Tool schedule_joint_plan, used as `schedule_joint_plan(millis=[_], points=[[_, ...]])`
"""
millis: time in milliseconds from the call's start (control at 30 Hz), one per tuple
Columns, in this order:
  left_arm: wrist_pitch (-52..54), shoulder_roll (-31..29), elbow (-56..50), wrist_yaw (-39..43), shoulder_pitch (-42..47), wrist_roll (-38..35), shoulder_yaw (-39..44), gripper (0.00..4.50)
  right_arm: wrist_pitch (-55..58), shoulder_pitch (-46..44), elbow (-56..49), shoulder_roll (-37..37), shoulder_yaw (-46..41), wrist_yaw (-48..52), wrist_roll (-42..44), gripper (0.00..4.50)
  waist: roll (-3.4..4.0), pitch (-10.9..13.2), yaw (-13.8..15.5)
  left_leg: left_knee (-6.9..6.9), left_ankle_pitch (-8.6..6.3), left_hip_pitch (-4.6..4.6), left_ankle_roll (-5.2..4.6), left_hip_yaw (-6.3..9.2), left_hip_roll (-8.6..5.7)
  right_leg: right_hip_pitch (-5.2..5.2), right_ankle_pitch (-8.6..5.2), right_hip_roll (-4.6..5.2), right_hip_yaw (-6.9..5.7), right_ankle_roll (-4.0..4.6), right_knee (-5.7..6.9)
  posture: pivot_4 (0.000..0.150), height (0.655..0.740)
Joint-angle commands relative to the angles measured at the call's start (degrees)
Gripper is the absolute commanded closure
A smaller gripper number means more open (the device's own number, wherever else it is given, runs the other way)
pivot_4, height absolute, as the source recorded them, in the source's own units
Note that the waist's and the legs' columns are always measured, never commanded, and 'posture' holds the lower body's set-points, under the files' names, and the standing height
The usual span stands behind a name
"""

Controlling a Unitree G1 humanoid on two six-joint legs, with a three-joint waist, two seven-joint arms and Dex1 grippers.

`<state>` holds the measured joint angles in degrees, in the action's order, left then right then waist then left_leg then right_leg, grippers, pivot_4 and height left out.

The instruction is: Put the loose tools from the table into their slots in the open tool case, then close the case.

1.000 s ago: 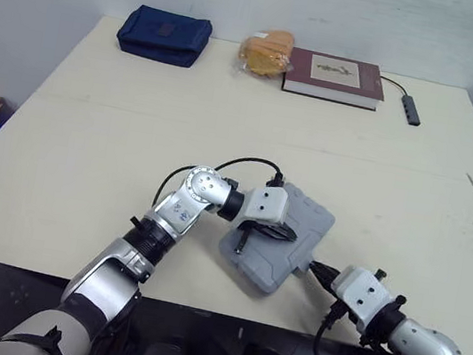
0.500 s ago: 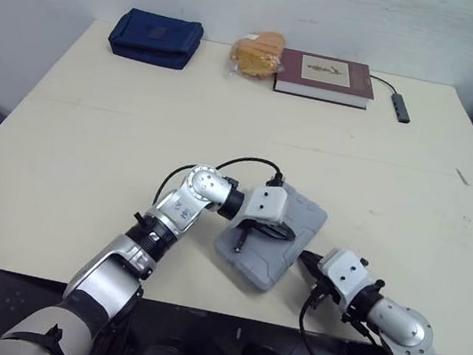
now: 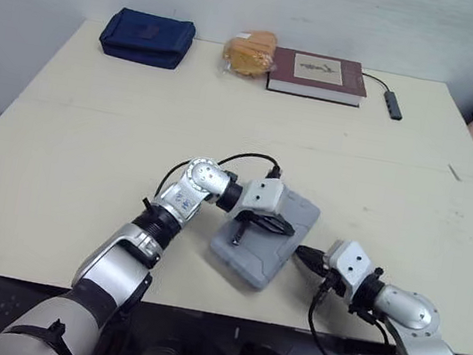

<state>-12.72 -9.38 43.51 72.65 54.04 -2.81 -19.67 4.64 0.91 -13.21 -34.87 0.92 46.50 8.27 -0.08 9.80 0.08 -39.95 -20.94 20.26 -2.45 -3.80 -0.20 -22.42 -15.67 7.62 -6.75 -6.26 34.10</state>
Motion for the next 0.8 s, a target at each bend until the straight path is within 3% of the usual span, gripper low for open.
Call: schedule_joint_plan(millis=[33, 200, 233, 367, 533, 567, 667, 800], points=[[-1.7, -2.6, 2.1, 7.7, 0.2, -8.3, 7.7, 4.48, -4.6, 4.2, -4.7, -4.0, -6.2, 4.6, 4.5, 4.5, 0.07, 0.1, 0.0, -0.01, 0.0, 0.05, 0.0, 0.0, -0.01, -0.02, 0.0, 0.0, -0.03, 0.0, 0.0, 0.15, 0.74], [2.4, -9.4, 1.7, 10.2, 2.1, -12.6, 14.6, 4.48, -7.4, 10.5, -9.3, -9.5, -16.1, 10.1, 10.9, 4.5, 0.07, 0.4, 0.2, -0.06, 0.02, 0.25, -0.03, 0.0, -0.05, -0.18, 0.02, -0.08, -0.21, 0.01, 0.23, 0.15, 0.74], [5.2, -13.0, 0.5, 10.2, 1.4, -12.5, 15.7, 3.97, -6.7, 12.5, -10.8, -11.3, -20.6, 12.4, 14.1, 4.5, 0.06, 0.4, 0.3, -0.07, 0.03, 0.26, -0.05, 0.01, -0.1, -0.18, 0.02, -0.08, -0.35, 0.0, 0.25, 0.15, 0.74], [8.7, -22.4, -4.4, 6.4, -5.2, -10.8, 18.4, 2.35, -5.4, 18.0, -13.2, -16.6, -32.8, 19.5, 19.5, 3.12, 0.08, 0.4, 0.1, 0.0, 0.01, 0.23, -0.05, -0.01, -0.08, -0.15, 0.03, -0.12, -0.63, -0.03, 0.18, 0.15, 0.74], [2.8, -29.8, -8.5, 2.0, -16.2, -8.0, 21.0, 0.05, -5.4, 16.9, -11.2, -20.5, -41.5, 23.3, 21.6, 0.6, 0.06, 0.5, 0.7, 0.0, -0.03, 0.17, -0.08, 0.09, -0.07, -0.02, 0.06, 0.19, -0.25, -0.06, 0.03, 0.15, 0.74], [4.2, -30.9, -8.6, 0.4, -17.6, -8.4, 22.3, 0.0, -5.0, 17.1, -10.3, -21.5, -42.9, 24.4, 21.5, 0.09, -0.01, 0.5, 1.0, 0.0, -0.04, 0.17, -0.07, 0.11, -0.06, -0.04, 0.06, 0.27, -0.16, -0.06, -0.05, 0.15, 0.74], [3.8, -34.4, -7.8, -4.2, -21.1, -8.2, 25.3, 0.0, -4.7, 17.7, -6.3, -23.5, -46.6, 27.0, 20.3, 0.04, -0.09, 0.6, 1.6, -0.02, -0.08, 0.27, 0.02, 0.18, -0.01, -0.17, 0.07, 0.34, -0.14, 0.01, -0.21, 0.15, 0.74], [4.4, -34.5, -9.3, -6.9, -22.5, -8.7, 26.1, 0.0, -7.7, 19.9, -4.0, -23.5, -47.1, 30.3, 17.2, 0.04, 0.01, 0.7, 1.9, 0.03, -0.12, 0.28, -0.01, 0.19, -0.1, -0.14, 0.07, 0.49, -0.18, 0.02, -0.26, 0.15, 0.74]])
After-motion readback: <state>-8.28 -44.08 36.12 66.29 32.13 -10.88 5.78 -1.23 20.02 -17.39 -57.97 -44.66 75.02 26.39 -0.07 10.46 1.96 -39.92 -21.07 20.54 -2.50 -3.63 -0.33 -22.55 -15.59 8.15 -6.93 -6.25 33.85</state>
